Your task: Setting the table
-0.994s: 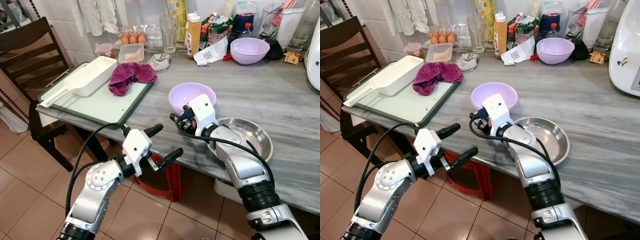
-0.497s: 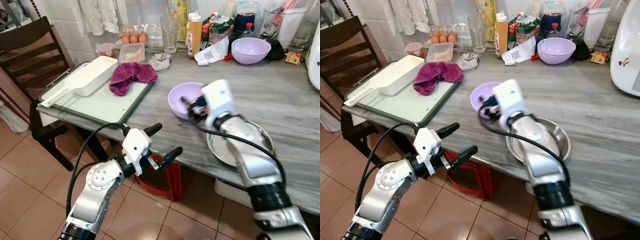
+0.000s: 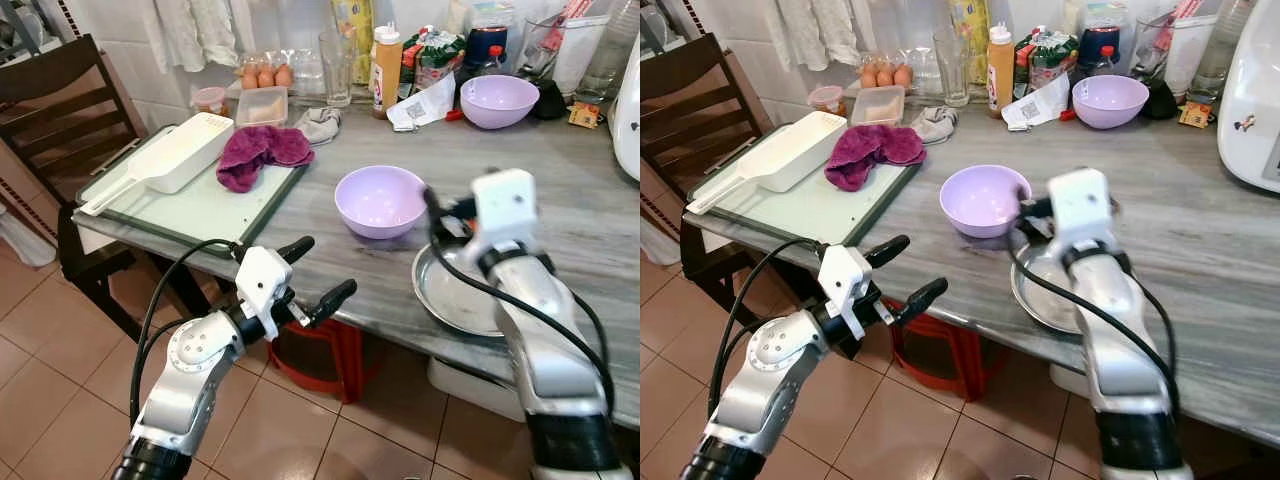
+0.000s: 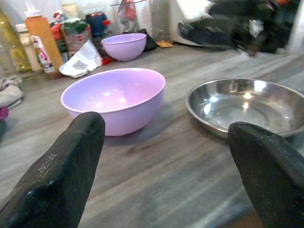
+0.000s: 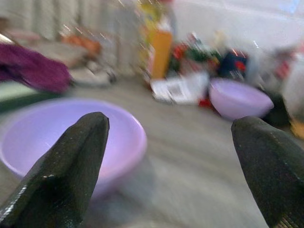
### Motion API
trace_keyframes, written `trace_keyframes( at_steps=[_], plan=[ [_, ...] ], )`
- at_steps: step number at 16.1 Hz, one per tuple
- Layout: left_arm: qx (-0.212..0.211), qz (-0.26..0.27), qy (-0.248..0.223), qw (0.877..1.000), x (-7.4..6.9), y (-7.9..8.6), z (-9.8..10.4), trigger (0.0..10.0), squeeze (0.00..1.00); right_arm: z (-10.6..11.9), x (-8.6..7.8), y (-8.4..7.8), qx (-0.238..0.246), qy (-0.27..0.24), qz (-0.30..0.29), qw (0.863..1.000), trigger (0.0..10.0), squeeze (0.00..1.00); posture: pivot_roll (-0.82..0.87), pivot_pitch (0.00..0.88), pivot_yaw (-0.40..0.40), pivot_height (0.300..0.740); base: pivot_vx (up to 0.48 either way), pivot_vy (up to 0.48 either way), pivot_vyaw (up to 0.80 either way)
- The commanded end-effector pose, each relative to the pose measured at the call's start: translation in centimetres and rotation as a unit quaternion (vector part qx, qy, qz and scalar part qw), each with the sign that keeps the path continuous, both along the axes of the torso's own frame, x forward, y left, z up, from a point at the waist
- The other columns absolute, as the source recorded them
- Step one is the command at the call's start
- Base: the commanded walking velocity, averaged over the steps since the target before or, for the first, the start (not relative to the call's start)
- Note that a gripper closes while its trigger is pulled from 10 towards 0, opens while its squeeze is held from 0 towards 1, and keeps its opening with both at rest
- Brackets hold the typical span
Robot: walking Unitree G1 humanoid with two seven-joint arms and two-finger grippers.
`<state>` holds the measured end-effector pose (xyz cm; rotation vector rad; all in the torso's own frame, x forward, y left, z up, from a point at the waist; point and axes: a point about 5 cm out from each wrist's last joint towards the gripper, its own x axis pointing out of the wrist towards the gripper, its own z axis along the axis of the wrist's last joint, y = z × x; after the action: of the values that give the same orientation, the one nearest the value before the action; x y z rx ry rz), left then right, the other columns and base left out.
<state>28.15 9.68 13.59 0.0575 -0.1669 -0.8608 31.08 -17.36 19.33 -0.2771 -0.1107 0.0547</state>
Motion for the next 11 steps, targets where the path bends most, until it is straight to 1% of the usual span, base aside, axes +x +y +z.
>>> trace_keyframes(
  at_steps=[1,3,4,6,8,9,11],
  plan=[
    [-0.004,0.023,-0.008,1.0,0.5,0.5,0.3,10.0,0.0,-0.5,-0.6,-0.4,0.004,0.017,-0.024,1.0,10.0,1.0,-0.28,0.08,0.112,0.74,0.0,0.0,0.0],
    [-0.013,0.029,-0.008,0.999,0.6,0.3,0.4,10.0,0.0,-1.2,-1.2,-0.4,0.02,0.03,-0.03,0.999,10.0,1.0,-0.28,0.08,0.112,0.74,0.0,0.0,0.0],
    [-0.017,0.026,-0.007,1.0,0.5,0.2,0.4,10.0,0.0,-1.7,-1.6,-0.5,0.016,0.043,-0.044,0.998,10.0,1.0,-0.28,0.08,0.112,0.74,0.0,0.0,0.0],
    [-0.019,0.021,-0.007,1.0,0.5,0.0,0.5,10.0,0.0,-2.5,-2.1,-0.2,0.031,0.067,-0.053,0.996,10.0,1.0,-0.29,0.085,0.113,0.74,0.0,0.0,0.0],
    [-0.02,0.019,-0.008,1.0,0.5,0.0,0.6,10.0,0.0,-3.6,-2.5,0.0,0.042,0.107,-0.068,0.991,10.0,1.0,-0.29,0.085,0.113,0.74,0.0,0.0,0.0],
    [-0.022,0.014,-0.009,1.0,0.5,0.0,0.7,10.0,0.0,-3.8,-2.6,-0.1,0.051,0.117,-0.071,0.989,10.0,1.0,-0.29,0.085,0.113,0.74,0.0,0.0,0.0],
    [-0.024,-0.017,-0.009,1.0,0.2,-0.2,1.0,10.0,0.0,-4.7,-2.5,-0.2,0.071,0.151,-0.082,0.983,10.0,1.0,-0.29,0.087,0.113,0.74,0.0,0.0,0.0]
  ],
)
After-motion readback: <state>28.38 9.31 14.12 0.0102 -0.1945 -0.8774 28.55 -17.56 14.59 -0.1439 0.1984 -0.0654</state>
